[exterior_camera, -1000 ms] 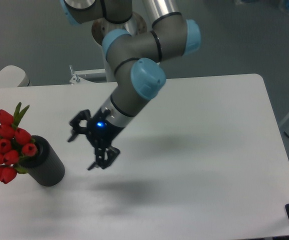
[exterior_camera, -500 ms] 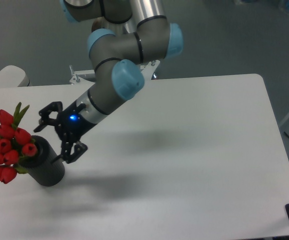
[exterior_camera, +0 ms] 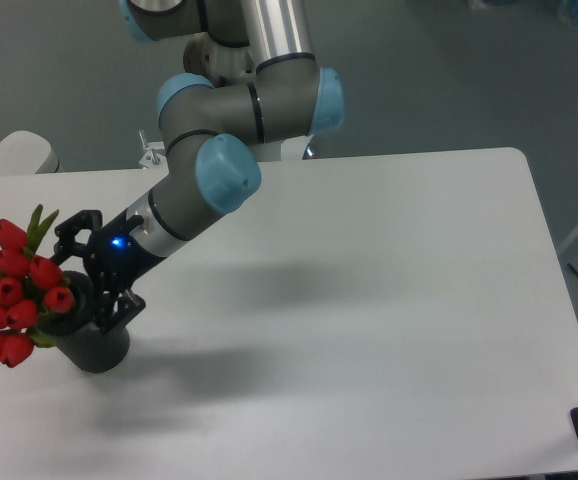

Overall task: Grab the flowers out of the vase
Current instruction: 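Close the gripper around the tulip stems above the vase rim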

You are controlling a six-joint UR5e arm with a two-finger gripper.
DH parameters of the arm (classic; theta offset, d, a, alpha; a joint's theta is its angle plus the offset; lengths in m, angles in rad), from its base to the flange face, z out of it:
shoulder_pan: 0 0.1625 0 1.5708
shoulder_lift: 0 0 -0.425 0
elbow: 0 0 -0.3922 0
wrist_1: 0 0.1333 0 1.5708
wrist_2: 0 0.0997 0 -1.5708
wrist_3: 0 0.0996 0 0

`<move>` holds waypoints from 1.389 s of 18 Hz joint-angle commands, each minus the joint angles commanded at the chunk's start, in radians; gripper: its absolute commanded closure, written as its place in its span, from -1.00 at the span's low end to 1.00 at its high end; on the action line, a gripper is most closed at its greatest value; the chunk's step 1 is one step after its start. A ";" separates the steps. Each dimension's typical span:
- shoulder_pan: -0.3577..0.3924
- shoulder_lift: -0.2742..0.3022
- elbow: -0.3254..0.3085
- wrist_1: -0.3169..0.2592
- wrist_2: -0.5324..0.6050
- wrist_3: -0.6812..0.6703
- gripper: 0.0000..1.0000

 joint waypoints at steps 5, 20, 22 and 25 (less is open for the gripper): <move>-0.025 -0.015 0.009 0.014 0.000 -0.022 -0.37; 0.003 0.011 0.006 0.046 0.000 -0.028 1.00; 0.018 0.026 0.002 0.046 -0.012 -0.048 1.00; 0.054 0.049 0.002 0.046 -0.050 -0.083 1.00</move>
